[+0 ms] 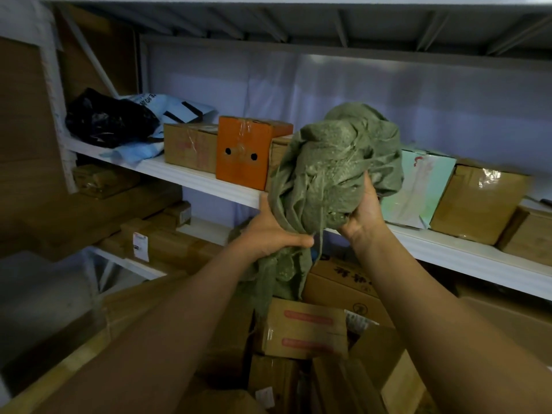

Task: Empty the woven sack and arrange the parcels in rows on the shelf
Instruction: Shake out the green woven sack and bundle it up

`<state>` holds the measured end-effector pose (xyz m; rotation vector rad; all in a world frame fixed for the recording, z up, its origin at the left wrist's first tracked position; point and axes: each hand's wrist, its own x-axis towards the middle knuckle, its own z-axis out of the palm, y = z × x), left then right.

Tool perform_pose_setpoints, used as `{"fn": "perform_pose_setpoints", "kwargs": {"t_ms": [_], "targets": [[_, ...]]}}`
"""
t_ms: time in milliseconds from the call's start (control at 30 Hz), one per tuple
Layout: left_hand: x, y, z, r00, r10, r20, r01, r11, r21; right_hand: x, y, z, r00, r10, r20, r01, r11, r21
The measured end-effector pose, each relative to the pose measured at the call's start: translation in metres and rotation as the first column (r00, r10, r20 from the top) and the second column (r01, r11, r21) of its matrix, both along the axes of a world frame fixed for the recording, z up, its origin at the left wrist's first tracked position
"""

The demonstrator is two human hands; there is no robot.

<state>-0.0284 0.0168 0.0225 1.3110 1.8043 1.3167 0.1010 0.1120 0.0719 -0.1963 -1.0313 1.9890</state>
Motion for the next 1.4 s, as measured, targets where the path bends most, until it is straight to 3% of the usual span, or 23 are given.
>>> {"fn": "perform_pose_setpoints", "kwargs": {"t_ms": [167, 267, 333, 433, 533, 600, 700, 900, 1100, 1233, 1400], "targets": [[-0.02, -0.011, 0.004, 0.961, 0.275, 0.032, -0.271, 0.959, -0.08, 0.007, -0.001, 0.006, 0.999, -0.037, 0.001, 0.037, 0.999, -0.039], [-0.028, -0.022, 0.012, 0.934, 0.357, -0.009, -0.355, 0.927, -0.12, 0.013, 0.0, 0.007, 0.999, 0.006, 0.044, -0.006, 1.0, 0.012], [-0.031, -0.027, 0.011, 0.922, 0.368, 0.12, -0.35, 0.924, -0.152, 0.014, -0.001, 0.008, 0.994, 0.053, 0.098, -0.059, 0.996, 0.063], [-0.032, -0.036, 0.008, 0.851, 0.295, 0.434, -0.271, 0.955, -0.118, 0.012, 0.0, 0.001, 0.961, 0.044, 0.274, -0.091, 0.983, 0.16], [-0.028, -0.042, 0.01, 0.8, 0.185, 0.571, -0.192, 0.98, -0.048, 0.009, 0.003, -0.015, 0.898, 0.071, 0.435, -0.163, 0.97, 0.178], [-0.029, -0.042, 0.015, 0.706, 0.091, 0.702, -0.134, 0.991, 0.006, 0.008, 0.001, -0.02, 0.873, 0.092, 0.479, -0.201, 0.963, 0.181], [-0.037, -0.045, 0.008, 0.619, -0.061, 0.783, -0.106, 0.981, 0.16, 0.003, 0.0, -0.025, 0.829, 0.088, 0.552, -0.228, 0.955, 0.19], [-0.034, -0.053, 0.002, 0.643, -0.308, 0.701, 0.092, 0.94, 0.329, -0.02, -0.013, -0.034, 0.758, 0.11, 0.643, -0.339, 0.908, 0.245], [-0.053, -0.054, 0.011, 0.787, -0.091, 0.611, -0.015, 0.986, 0.167, -0.054, -0.029, -0.038, 0.691, 0.101, 0.716, -0.423, 0.859, 0.287], [-0.074, -0.054, 0.011, 0.817, -0.073, 0.572, -0.024, 0.987, 0.16, -0.087, -0.041, -0.044, 0.738, -0.01, 0.675, -0.314, 0.88, 0.356], [-0.122, -0.053, -0.003, 0.837, 0.142, 0.529, -0.231, 0.967, 0.107, -0.135, -0.06, -0.073, 0.796, -0.026, 0.604, -0.202, 0.93, 0.306]]}}
